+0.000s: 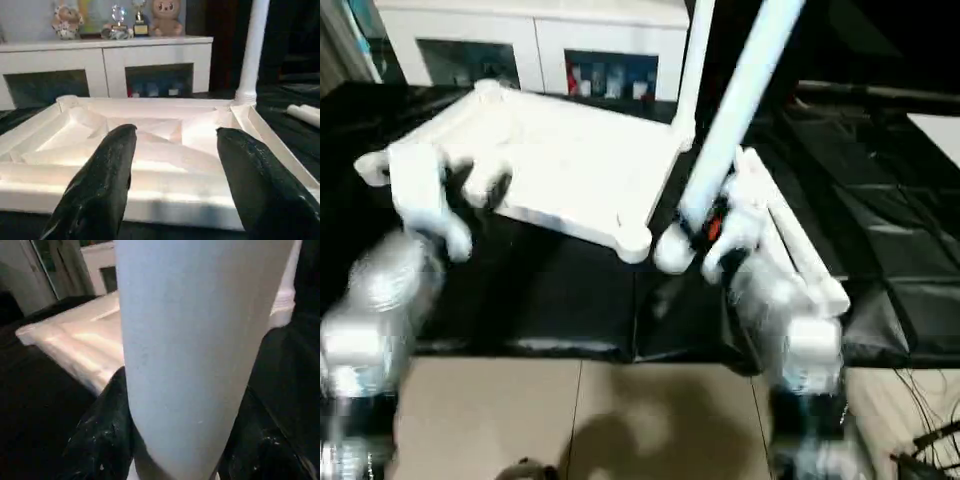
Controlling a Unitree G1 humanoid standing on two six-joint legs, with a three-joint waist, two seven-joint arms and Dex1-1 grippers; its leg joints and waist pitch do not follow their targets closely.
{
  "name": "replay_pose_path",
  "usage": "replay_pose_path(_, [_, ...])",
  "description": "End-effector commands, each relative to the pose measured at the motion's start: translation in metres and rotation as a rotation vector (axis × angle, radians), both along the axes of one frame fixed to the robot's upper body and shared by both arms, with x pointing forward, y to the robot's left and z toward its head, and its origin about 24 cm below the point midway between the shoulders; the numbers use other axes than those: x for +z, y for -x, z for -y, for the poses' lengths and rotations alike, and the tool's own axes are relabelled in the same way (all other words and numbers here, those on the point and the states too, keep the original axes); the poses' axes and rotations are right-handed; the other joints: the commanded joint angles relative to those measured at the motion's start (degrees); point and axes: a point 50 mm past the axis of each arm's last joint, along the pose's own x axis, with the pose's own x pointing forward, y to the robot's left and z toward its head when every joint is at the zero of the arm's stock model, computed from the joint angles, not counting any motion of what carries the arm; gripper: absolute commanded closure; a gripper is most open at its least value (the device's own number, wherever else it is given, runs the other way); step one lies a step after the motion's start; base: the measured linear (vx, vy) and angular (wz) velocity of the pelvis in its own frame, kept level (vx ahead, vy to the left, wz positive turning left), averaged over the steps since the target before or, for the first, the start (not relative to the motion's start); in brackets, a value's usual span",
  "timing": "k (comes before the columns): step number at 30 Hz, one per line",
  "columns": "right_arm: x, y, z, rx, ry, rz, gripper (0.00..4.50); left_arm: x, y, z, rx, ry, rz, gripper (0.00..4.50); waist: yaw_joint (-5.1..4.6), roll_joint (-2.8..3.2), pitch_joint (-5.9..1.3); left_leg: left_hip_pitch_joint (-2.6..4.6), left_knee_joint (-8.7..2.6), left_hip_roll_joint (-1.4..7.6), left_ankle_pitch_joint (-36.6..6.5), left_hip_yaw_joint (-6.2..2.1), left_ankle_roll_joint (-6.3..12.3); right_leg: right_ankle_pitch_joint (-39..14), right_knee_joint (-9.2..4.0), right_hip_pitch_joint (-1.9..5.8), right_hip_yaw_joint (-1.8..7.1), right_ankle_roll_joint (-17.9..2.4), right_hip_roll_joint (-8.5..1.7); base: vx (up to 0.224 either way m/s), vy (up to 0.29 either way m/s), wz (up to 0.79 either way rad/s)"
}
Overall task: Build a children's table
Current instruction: Pick table leg
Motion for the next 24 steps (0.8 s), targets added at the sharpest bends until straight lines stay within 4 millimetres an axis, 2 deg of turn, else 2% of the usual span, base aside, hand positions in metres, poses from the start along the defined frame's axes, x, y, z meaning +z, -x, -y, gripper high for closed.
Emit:
replay_pose_path(1, [0.007, 0.005, -0.002, 0.003, 0.015, 0.051, 2.64, 0.001, 0.005, -0.004, 0.045, 0.011, 0.028, 1.52, -0.29, 1.32, -2.54, 0.86, -6.49, -0.02, -35.65, -2.55, 0.25, -34.75, -7.03, 4.17, -2.42, -2.50, -2.79, 0.027, -0.002, 0.24])
replay_pose_path(2, [0.003, 0.006, -0.004, -0.004, 0.017, 0.047, 2.64, -0.002, 0.008, -0.005, 0.059, 0.003, 0.016, 1.52, -0.48, 0.71, -2.62, 2.38, -5.67, -0.44, -38.36, -2.60, 0.84, -40.57, -8.31, 3.99, -3.17, -1.74, -3.39, 0.027, 0.006, 0.46])
replay_pose_path(3, [-0.001, 0.007, -0.006, -0.005, 0.004, 0.041, 2.64, -0.006, 0.010, -0.005, 0.070, -0.004, -0.002, 1.52, -1.32, 0.97, -2.76, 1.55, -4.27, -1.10, -36.08, -2.98, 1.86, -45.99, -9.28, 6.45, -4.17, -1.72, -4.54, 0.027, 0.006, 0.46])
replay_pose_path(4, [-0.003, 0.007, -0.009, 0.002, 0.016, 0.049, 2.64, -0.009, 0.012, -0.006, 0.079, -0.013, -0.018, 1.52, -1.95, 1.43, -2.14, 0.50, -4.06, -1.43, -35.81, -3.12, 2.24, -49.52, -9.96, 8.11, -5.76, -0.61, -4.88, 0.022, 0.017, 0.45])
replay_pose_path(5, [-0.003, 0.007, -0.009, 0.002, 0.016, 0.049, 2.64, -0.009, 0.012, -0.006, 0.079, -0.013, -0.018, 1.52, -1.98, 1.86, -1.96, 0.31, -4.21, -1.37, -36.81, -3.20, 1.91, -49.98, -10.01, 8.97, -6.45, -0.59, -4.88, 0.041, 0.016, 0.50])
replay_pose_path(6, [-0.004, 0.008, -0.012, 0.019, 0.026, 0.068, 2.64, -0.012, 0.013, -0.006, 0.088, -0.028, -0.030, 1.52, -2.91, 2.54, -1.50, 1.59, -5.43, -0.54, -42.82, -3.04, -0.64, -48.32, -8.22, 8.58, -6.96, -0.95, -2.45, 0.041, 0.016, 0.50])
replay_pose_path(7, [-0.005, 0.008, -0.013, 0.034, 0.021, 0.072, 2.64, -0.014, 0.014, -0.005, 0.092, -0.036, -0.037, 1.52, -4.46, 1.21, -1.39, 8.33, -4.63, 1.46, -49.19, -4.25, -4.19, -39.90, -8.60, 4.44, -5.98, -4.27, -1.28, 0.048, -0.016, 0.34])
replay_pose_path(8, [-0.004, 0.008, -0.014, 0.037, 0.020, 0.071, 2.64, -0.016, 0.015, -0.004, 0.093, -0.062, -0.044, 1.52, -4.46, 1.21, -1.39, 8.33, -4.63, 1.46, -49.19, -4.25, -4.19, -39.90, -8.60, 4.44, -5.98, -4.27, -1.28, 0.060, -0.016, 0.05])
replay_pose_path(9, [-0.004, 0.007, -0.015, 0.036, 0.019, 0.070, 2.64, -0.016, 0.015, -0.002, 0.083, -0.081, -0.041, 1.52, -4.42, 1.44, -0.98, 8.80, -6.40, 2.11, -52.98, -4.69, -5.70, -31.44, -7.16, 4.96, -4.92, -6.33, -0.65, 0.104, -0.010, 0.03])
replay_pose_path(10, [-0.004, 0.006, -0.016, 0.035, 0.014, 0.067, 2.64, -0.015, 0.016, 0.000, 0.071, -0.099, -0.042, 1.52, -4.17, 1.52, -0.99, 8.52, -6.76, 1.79, -52.94, -4.55, -5.89, -30.77, -6.95, 5.48, -4.03, -6.45, -0.73, 0.086, 0.015, -0.04])
replay_pose_path(11, [-0.004, 0.006, -0.017, 0.031, 0.008, 0.064, 2.64, -0.015, 0.017, 0.001, 0.062, -0.112, -0.028, 1.52, -4.19, 1.32, -1.30, 8.68, -6.57, 1.46, -51.26, -4.41, -5.44, -30.70, -7.28, 5.67, -3.43, -6.80, -1.12, 0.092, 0.017, -0.09])
replay_pose_path(12, [-0.004, 0.007, -0.018, 0.027, -0.003, 0.062, 2.64, -0.015, 0.017, 0.002, 0.052, -0.117, -0.018, 1.52, -4.02, 0.80, -1.63, 7.68, -6.13, 0.81, -46.08, -3.81, -4.17, -31.50, -8.15, 6.75, -2.57, -7.34, -2.04, 0.000, 0.000, 0.00])
replay_pose_path(13, [-0.003, 0.008, -0.019, 0.021, -0.015, 0.062, 2.64, -0.015, 0.019, 0.003, 0.046, -0.119, -0.008, 1.52, -3.47, 0.35, -2.20, 5.33, -5.84, 0.05, -37.16, -2.67, -2.10, -32.58, -9.02, 9.08, -1.50, -6.78, -2.82, 0.112, 0.015, -0.13])
replay_pose_path(14, [-0.004, 0.009, -0.018, 0.019, -0.018, 0.059, 2.64, -0.015, 0.018, 0.004, 0.042, -0.124, -0.005, 1.52, -3.07, 0.21, -2.62, 4.37, -5.64, -0.25, -31.71, -2.17, -0.74, -31.52, -9.27, 10.07, -0.92, -6.52, -3.02, 0.114, 0.006, -0.04])
replay_pose_path(15, [-0.005, 0.010, -0.018, 0.016, -0.019, 0.056, 2.64, -0.015, 0.018, 0.005, 0.034, -0.128, -0.003, 1.52, -2.48, 0.61, -3.16, 4.24, -5.43, -0.42, -25.01, -1.63, 1.37, -28.63, -9.30, 10.34, -0.74, -6.50, -2.80, 0.114, 0.006, -0.04])
replay_pose_path(16, [-0.006, 0.011, -0.018, 0.014, -0.022, 0.053, 2.64, -0.015, 0.017, 0.005, 0.028, -0.129, -0.005, 1.52, -2.76, 0.75, -3.68, 4.19, -5.47, -0.40, -20.63, -1.75, 2.67, -23.37, -8.67, 10.73, -1.08, -6.73, -1.89, 0.132, 0.002, 0.04])
replay_pose_path(17, [-0.006, 0.012, -0.017, 0.008, -0.026, 0.055, 2.64, -0.015, 0.017, 0.007, 0.022, -0.131, -0.005, 1.52, -2.85, 0.79, -4.00, 4.66, -5.47, -0.45, -19.11, -1.80, 3.40, -20.17, -8.30, 10.65, -1.32, -6.81, -1.37, 0.197, -0.017, -0.09])
replay_pose_path(18, [-0.006, 0.014, -0.016, 0.002, -0.039, 0.057, 2.64, -0.015, 0.016, 0.009, 0.010, -0.132, -0.006, 1.52, -4.19, 2.33, -4.48, 12.48, -6.56, 2.95, -22.17, -2.60, -0.77, -13.88, -4.29, 5.29, -0.70, -8.55, 0.90, 0.197, -0.017, -0.09])
replay_pose_path(19, [-0.006, 0.014, -0.016, 0.000, -0.040, 0.058, 2.64, -0.015, 0.015, 0.010, 0.007, -0.133, -0.007, 1.52, -5.20, 1.46, -4.14, 16.28, -6.96, 6.08, -22.16, -4.94, -1.32, -7.68, -0.40, 0.86, -1.29, -7.51, 0.87, 0.221, -0.045, -0.41])
replay_pose_path(20, [-0.007, 0.015, -0.015, 0.000, -0.040, 0.060, 2.64, -0.016, 0.015, 0.011, 0.004, -0.133, -0.010, 1.52, -5.45, 1.12, -3.81, 16.66, -7.08, 7.19, -22.99, -5.09, -0.48, -6.17, 0.91, -0.36, -1.18, -6.93, -0.14, 0.207, -0.094, -0.68])
replay_pose_path(21, [-0.008, 0.016, -0.014, -0.003, -0.022, 0.063, 2.64, -0.017, 0.014, 0.013, -0.006, -0.127, -0.009, 1.52, -5.00, -0.10, -3.02, 15.29, -7.23, 6.69, -25.91, -2.97, 0.46, -4.78, 0.71, -0.05, -0.52, -7.59, -1.74, 0.207, -0.094, -0.68])
replay_pose_path(22, [-0.009, 0.016, -0.014, -0.004, -0.024, 0.061, 2.64, -0.017, 0.014, 0.013, -0.008, -0.127, -0.009, 1.52, -4.17, -0.90, -2.66, 13.59, -6.51, 3.80, -28.11, -0.26, -0.32, -5.81, -1.37, 1.77, 0.75, -9.54, -1.91, 0.215, -0.095, -0.58])
replay_pose_path(23, [-0.009, 0.016, -0.014, -0.007, -0.028, 0.060, 2.64, -0.017, 0.015, 0.013, -0.009, -0.129, -0.011, 1.52, -0.83, -2.90, -2.57, 7.76, -0.35, -4.47, -27.05, 2.78, 0.12, -15.08, -5.92, 9.23, 8.25, -14.17, -1.99, 0.263, -0.053, -0.36])
replay_pose_path(24, [-0.008, 0.016, -0.014, -0.009, -0.021, 0.064, 2.64, -0.017, 0.015, 0.014, -0.014, -0.126, -0.012, 1.52, 1.44, -3.19, -3.35, 0.21, 7.00, -3.88, -16.95, -2.06, 4.45, -14.71, -7.32, 16.02, 13.37, -20.63, -9.22, 0.263, -0.053, -0.36])
